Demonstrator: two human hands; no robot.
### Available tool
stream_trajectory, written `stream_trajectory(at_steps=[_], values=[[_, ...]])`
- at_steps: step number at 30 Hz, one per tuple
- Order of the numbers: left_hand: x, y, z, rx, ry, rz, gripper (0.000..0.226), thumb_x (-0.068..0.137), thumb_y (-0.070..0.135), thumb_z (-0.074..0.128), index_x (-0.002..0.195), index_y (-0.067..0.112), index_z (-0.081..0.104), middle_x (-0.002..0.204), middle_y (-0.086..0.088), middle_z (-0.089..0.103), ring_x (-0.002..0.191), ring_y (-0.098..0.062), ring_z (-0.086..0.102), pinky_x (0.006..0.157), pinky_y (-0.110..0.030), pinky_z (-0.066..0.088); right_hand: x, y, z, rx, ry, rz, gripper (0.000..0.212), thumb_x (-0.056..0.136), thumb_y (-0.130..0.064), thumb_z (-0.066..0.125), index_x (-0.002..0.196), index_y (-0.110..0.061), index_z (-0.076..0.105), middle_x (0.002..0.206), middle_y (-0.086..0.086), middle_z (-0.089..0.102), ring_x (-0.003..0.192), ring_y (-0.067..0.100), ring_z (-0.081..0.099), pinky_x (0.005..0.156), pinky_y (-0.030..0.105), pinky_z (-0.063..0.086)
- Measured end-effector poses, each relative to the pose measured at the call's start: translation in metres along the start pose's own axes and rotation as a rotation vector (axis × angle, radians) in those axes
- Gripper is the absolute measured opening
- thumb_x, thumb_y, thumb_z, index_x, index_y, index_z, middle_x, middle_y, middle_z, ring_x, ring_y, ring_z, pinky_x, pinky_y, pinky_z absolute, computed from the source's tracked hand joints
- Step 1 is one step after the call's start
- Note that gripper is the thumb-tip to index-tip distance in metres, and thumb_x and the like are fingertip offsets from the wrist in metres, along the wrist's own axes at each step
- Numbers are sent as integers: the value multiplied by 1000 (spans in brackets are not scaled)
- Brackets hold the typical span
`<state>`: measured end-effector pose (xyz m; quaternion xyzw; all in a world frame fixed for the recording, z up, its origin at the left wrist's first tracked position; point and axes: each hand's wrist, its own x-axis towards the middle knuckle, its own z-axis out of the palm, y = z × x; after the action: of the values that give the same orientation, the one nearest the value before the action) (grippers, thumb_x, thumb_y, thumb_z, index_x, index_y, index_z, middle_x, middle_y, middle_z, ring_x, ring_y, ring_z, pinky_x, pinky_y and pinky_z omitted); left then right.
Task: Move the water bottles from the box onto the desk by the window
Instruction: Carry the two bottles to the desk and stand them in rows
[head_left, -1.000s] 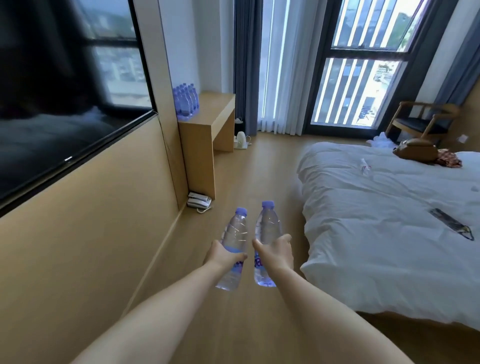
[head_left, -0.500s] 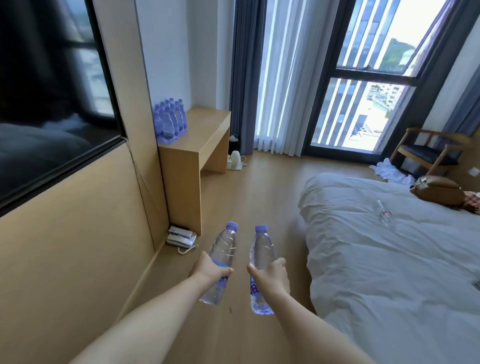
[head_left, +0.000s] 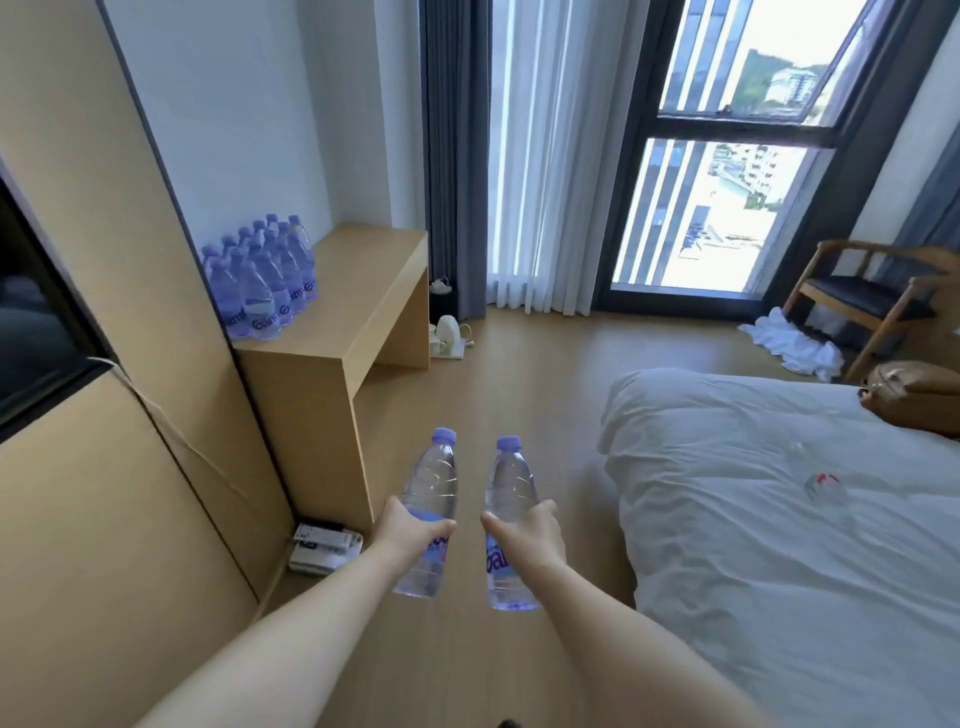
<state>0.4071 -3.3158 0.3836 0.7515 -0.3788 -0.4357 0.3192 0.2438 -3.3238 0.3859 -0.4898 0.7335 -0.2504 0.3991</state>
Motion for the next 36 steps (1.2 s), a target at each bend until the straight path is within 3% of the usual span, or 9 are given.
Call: stream_trajectory(at_steps=[3, 9, 11, 14, 20, 24, 27, 32, 36], values=[[63, 25, 12, -34, 10, -37, 83, 34, 44, 84, 103, 9, 54, 96, -8, 68, 86, -24, 66, 84, -40, 55, 68, -30, -5, 42, -75, 0, 59, 75, -46, 73, 106, -11, 37, 89, 0, 56, 88, 24, 65, 81, 38, 54], [166, 79, 21, -150, 33, -83, 92, 27, 44, 85, 103, -2, 60, 91, -13, 69, 80, -23, 67, 65, -29, 50, 182, -95, -16, -1, -164, -82, 56, 76, -42, 72, 102, -12, 34, 84, -3, 52, 87, 20, 61, 82, 37, 54], [191, 98, 19, -152, 26, -91, 89, 31, 39, 87, 105, -2, 59, 92, -13, 69, 82, -24, 67, 69, -31, 52, 212, -111, -16, 14, -179, -84, 52, 78, -38, 70, 102, -13, 31, 84, -3, 52, 82, 18, 60, 80, 35, 52], [228, 129, 16, -191, 6, -105, 76, 52, 20, 90, 114, 4, 49, 101, -12, 64, 92, -24, 63, 77, -32, 50, 260, -133, -9, 51, -211, -69, 52, 77, -37, 70, 103, -14, 31, 87, -2, 55, 81, 16, 61, 80, 35, 53], [333, 169, 15, -211, -28, -87, 66, 69, 7, 83, 121, 6, 42, 109, -12, 59, 92, -23, 59, 63, -21, 43, 364, -188, 16, 16, -278, -99, 56, 75, -38, 71, 107, -14, 33, 92, -1, 56, 87, 19, 64, 84, 38, 55], [419, 201, 9, -223, -18, -83, 64, 68, 10, 84, 117, 7, 42, 102, -6, 58, 87, -18, 58, 63, -22, 42, 440, -236, 40, -14, -290, -119, 54, 76, -36, 71, 106, -14, 32, 90, -2, 55, 85, 18, 63, 81, 37, 55], [477, 233, -5, -185, -32, -107, 72, 62, 19, 87, 120, 8, 47, 106, -8, 61, 92, -20, 61, 73, -27, 46, 493, -276, 54, -44, -283, -124, 53, 78, -37, 71, 106, -14, 32, 88, -2, 55, 80, 15, 61, 73, 32, 53], [579, 271, -22, -166, 1, -104, 88, 33, 46, 82, 112, 14, 59, 97, -6, 69, 87, -20, 68, 82, -35, 55, 575, -334, 74, -50, -306, -151, 56, 80, -40, 71, 107, -12, 31, 88, -4, 51, 85, 18, 59, 72, 31, 48], [628, 299, -30, -211, 3, -67, 59, 55, 31, 84, 107, 15, 62, 92, -5, 73, 81, -18, 71, 69, -28, 53, 642, -371, 98, -66, -331, -153, 55, 81, -40, 71, 107, -12, 31, 89, -3, 51, 85, 19, 59, 71, 32, 48]])
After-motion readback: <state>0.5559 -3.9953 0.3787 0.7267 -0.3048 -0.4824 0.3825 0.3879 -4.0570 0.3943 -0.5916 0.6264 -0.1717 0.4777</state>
